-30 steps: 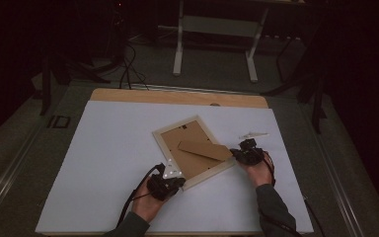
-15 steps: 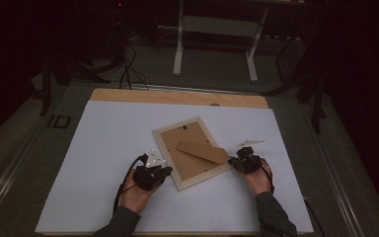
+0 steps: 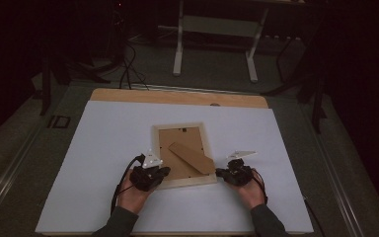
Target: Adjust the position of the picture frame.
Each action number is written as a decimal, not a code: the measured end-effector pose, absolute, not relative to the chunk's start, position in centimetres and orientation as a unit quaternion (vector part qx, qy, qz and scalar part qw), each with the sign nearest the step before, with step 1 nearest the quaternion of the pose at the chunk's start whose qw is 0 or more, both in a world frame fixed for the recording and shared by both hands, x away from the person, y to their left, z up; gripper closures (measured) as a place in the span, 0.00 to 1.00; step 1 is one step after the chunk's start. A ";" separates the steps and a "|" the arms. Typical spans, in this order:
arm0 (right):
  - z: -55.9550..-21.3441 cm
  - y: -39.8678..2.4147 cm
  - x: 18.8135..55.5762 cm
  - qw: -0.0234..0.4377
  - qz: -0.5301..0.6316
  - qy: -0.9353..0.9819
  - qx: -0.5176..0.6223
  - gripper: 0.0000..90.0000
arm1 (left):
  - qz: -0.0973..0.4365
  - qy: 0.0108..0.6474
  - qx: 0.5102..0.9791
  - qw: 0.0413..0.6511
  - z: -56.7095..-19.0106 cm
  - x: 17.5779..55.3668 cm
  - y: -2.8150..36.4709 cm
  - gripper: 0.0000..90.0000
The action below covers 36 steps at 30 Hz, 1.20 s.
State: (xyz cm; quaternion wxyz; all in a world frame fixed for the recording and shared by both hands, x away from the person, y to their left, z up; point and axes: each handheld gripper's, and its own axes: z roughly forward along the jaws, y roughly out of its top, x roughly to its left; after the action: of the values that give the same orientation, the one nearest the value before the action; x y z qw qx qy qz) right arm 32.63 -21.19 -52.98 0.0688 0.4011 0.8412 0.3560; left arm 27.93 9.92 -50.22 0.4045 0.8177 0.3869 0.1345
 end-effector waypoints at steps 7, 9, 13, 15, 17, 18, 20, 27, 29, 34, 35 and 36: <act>-53.1 -19.1 31.3 0.057 0.361 0.855 0.369 1.00 | 0.139 0.392 0.815 0.404 -50.1 27.3 11.1 0.98; -53.1 -18.7 31.1 0.054 0.362 0.858 0.361 1.00 | 0.142 0.399 0.812 0.401 -50.0 27.2 11.8 0.98; -53.1 -18.0 30.9 0.046 0.364 0.862 0.349 1.00 | 0.148 0.414 0.808 0.392 -50.3 26.6 13.3 0.97; -53.1 -17.6 30.8 0.044 0.364 0.864 0.344 1.00 | 0.153 0.423 0.808 0.381 -50.6 26.3 14.0 0.97; -53.2 -17.3 30.8 0.044 0.365 0.865 0.341 1.00 | 0.163 0.433 0.807 0.367 -50.9 26.1 14.8 0.97; -53.2 -17.2 30.7 0.043 0.364 0.867 0.338 1.00 | 0.172 0.440 0.806 0.358 -50.9 26.1 15.1 0.97; -53.2 -16.7 30.7 0.040 0.365 0.868 0.333 1.00 | 0.178 0.454 0.800 0.349 -50.9 26.1 16.1 0.98; -53.2 -15.4 30.2 0.033 0.366 0.875 0.313 1.00 | 0.182 0.484 0.786 0.340 -51.2 26.1 18.2 0.99; -53.3 -14.4 30.1 0.026 0.371 0.877 0.304 1.00 | 0.193 0.490 0.784 0.329 -51.4 26.3 18.8 1.00; -53.4 -13.4 29.9 0.021 0.373 0.880 0.295 1.00 | 0.185 0.505 0.776 0.329 -51.9 26.6 19.7 1.00; -53.4 -12.3 29.9 0.016 0.373 0.883 0.283 1.00 | 0.184 0.507 0.775 0.330 -52.0 26.7 19.8 1.00; -53.4 -11.9 29.9 0.015 0.375 0.885 0.277 1.00 | 0.183 0.511 0.773 0.329 -52.1 26.7 19.9 1.00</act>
State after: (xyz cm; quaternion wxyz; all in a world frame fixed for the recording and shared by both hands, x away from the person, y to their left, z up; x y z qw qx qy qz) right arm 29.86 -11.89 -53.42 0.0151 0.2772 0.8846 0.3747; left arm 26.74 19.94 -52.06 0.3291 0.7730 0.5105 0.1830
